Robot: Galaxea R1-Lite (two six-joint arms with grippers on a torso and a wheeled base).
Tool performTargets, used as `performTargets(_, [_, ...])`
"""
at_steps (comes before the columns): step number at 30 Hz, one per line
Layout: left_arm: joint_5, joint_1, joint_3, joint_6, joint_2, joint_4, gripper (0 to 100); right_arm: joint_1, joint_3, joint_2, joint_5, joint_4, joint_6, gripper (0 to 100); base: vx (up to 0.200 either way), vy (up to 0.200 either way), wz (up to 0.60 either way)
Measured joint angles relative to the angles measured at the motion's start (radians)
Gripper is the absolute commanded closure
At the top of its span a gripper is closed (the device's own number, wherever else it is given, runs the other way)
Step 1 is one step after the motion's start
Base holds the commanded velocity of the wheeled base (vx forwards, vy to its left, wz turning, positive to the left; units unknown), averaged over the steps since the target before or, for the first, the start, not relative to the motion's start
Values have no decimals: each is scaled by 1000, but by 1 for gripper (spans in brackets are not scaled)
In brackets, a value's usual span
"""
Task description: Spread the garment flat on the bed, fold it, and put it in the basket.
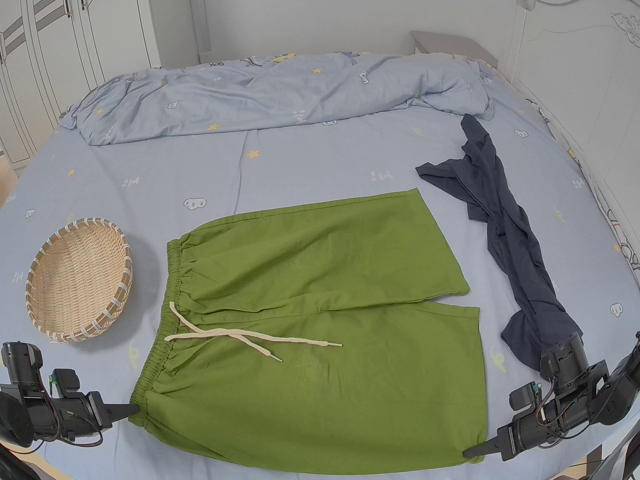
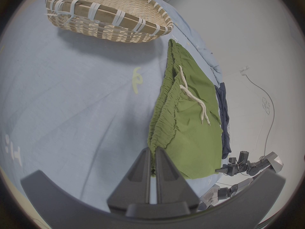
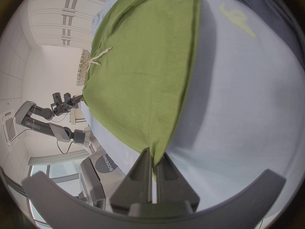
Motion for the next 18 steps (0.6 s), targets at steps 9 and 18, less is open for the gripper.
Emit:
performTargets(9, [-7,47,0,2,-23,41,100,-55,87,-31,7,3,-61,100,0,0,0])
performTargets(18, [-5,58,0,4,-142,129,100,-43,85,-112,-7,23,-60,100,0,0,0])
